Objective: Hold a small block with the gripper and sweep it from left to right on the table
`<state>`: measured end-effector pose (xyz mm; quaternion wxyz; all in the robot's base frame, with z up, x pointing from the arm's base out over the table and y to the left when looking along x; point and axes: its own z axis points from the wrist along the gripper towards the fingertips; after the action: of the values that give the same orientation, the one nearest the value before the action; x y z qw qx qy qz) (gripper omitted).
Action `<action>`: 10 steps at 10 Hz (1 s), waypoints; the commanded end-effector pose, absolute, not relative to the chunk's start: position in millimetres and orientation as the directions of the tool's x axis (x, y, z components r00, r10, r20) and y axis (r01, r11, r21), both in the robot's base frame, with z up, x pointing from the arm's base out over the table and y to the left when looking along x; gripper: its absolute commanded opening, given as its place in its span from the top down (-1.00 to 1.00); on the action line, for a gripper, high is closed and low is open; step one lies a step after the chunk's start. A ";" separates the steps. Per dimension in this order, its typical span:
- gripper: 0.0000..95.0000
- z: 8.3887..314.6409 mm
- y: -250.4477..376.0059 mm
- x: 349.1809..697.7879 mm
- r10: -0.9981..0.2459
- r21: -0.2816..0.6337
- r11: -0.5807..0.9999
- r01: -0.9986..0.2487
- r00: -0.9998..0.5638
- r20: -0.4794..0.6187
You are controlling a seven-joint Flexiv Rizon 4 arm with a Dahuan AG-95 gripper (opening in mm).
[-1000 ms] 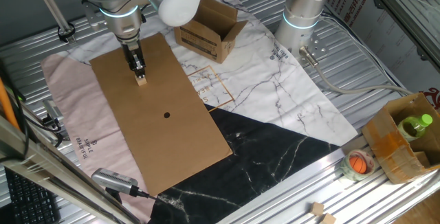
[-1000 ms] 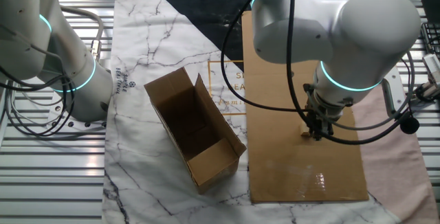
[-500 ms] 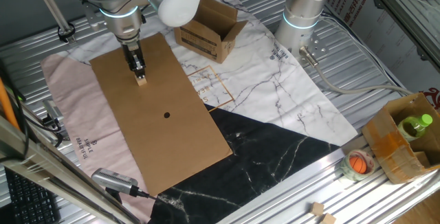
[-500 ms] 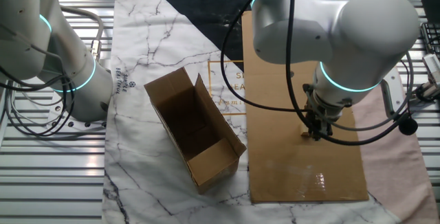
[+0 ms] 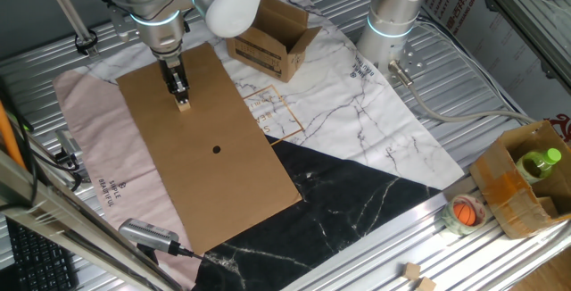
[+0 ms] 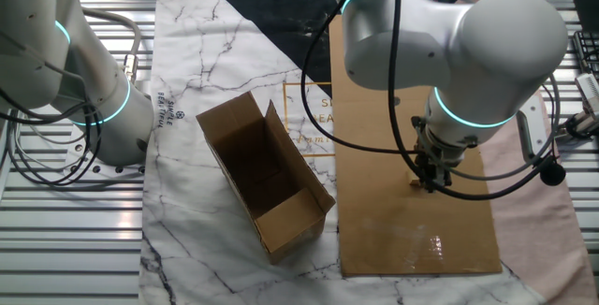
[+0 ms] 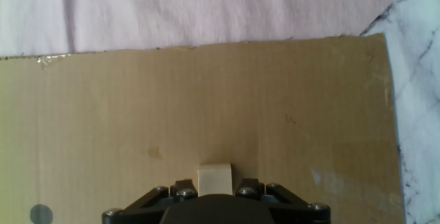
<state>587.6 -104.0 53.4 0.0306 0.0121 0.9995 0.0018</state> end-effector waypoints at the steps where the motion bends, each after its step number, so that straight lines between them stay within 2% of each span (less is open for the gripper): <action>1: 0.20 52.0 -104.0 588.1 0.023 0.004 1.000 0.023 -0.998 -0.064; 10: 0.20 45.5 -103.0 588.5 0.023 0.005 1.000 0.023 -0.997 -0.070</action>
<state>588.8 -103.0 45.1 0.0349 0.0119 0.9993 0.0021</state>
